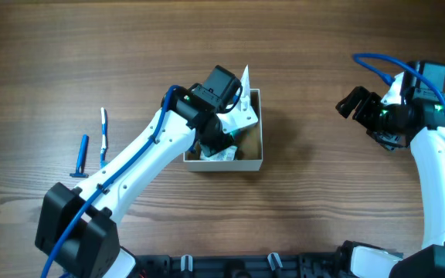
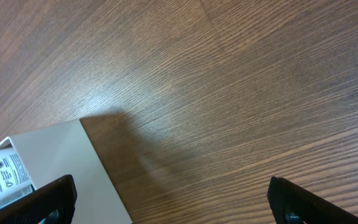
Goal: Pack container
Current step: 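Place the toothpaste tube into the box and release it, then grasp the blue toothbrush with the left gripper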
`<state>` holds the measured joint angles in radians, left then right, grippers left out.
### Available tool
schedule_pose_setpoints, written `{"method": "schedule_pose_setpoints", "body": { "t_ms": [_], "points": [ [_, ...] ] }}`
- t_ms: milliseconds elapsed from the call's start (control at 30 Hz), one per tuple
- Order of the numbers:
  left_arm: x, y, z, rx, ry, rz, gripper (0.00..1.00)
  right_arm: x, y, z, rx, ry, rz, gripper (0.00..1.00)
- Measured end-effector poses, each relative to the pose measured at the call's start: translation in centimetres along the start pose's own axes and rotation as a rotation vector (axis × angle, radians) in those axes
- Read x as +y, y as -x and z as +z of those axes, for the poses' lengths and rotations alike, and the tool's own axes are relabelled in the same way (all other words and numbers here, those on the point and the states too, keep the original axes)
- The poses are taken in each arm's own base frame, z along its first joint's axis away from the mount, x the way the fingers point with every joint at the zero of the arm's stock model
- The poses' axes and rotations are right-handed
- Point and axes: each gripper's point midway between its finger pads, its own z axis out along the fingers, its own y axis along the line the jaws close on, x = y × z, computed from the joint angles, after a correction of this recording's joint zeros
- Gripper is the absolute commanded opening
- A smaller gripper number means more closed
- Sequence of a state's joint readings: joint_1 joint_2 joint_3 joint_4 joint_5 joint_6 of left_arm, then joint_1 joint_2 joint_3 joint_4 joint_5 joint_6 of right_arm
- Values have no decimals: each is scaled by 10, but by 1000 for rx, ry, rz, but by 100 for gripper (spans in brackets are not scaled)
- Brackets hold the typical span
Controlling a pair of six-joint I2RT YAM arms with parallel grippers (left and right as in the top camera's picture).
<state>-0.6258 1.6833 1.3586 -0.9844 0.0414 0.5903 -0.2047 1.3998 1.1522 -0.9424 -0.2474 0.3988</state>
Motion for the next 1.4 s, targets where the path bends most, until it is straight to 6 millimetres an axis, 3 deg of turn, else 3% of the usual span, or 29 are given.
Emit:
{"method": "schedule_pose_setpoints", "body": {
  "t_ms": [33, 167, 233, 333, 400, 467, 533, 600, 667, 800, 933, 1133, 1400],
  "points": [
    [0, 0, 0, 1, 2, 0, 99, 0, 0, 0, 0, 0, -4, 100],
    [3, -8, -4, 41, 45, -14, 100, 0, -1, 0, 3, -2, -14, 100],
    [9, -6, -18, 28, 110, -53, 100, -1, -1, 0, 4, -2, -19, 100],
    [28, 2, -71, -85, 254, -179, 100, -1, -1, 0, 3, -4, -33, 100],
    [41, -7, -115, -173, 344, -310, 100, -2, 0, 0, 1, -10, -39, 100],
    [55, -30, -151, -230, 412, -464, 100, -3, 0, 0, -1, -14, -52, 100],
    [75, -70, -181, -260, 485, -686, 100, -4, 0, 0, -2, -20, -62, 100],
    [93, -118, -196, -245, 550, -940, 100, -4, -1, 0, 1, -22, -63, 100],
    [109, -150, -200, -230, 596, -1117, 100, -4, -1, 0, 4, -23, -62, 100],
    [133, -213, -175, -130, 635, -1394, 100, -5, -2, 0, 7, -24, -61, 100],
    [151, -243, -109, 13, 544, -1476, 100, -5, -4, 0, 14, -27, -59, 100],
    [160, -258, -14, 200, 369, -1471, 100, -7, -8, 0, 31, -33, -55, 100],
    [153, -261, 51, 291, 216, -1459, 100, -7, -8, 0, 34, -35, -55, 100]
  ]
}}
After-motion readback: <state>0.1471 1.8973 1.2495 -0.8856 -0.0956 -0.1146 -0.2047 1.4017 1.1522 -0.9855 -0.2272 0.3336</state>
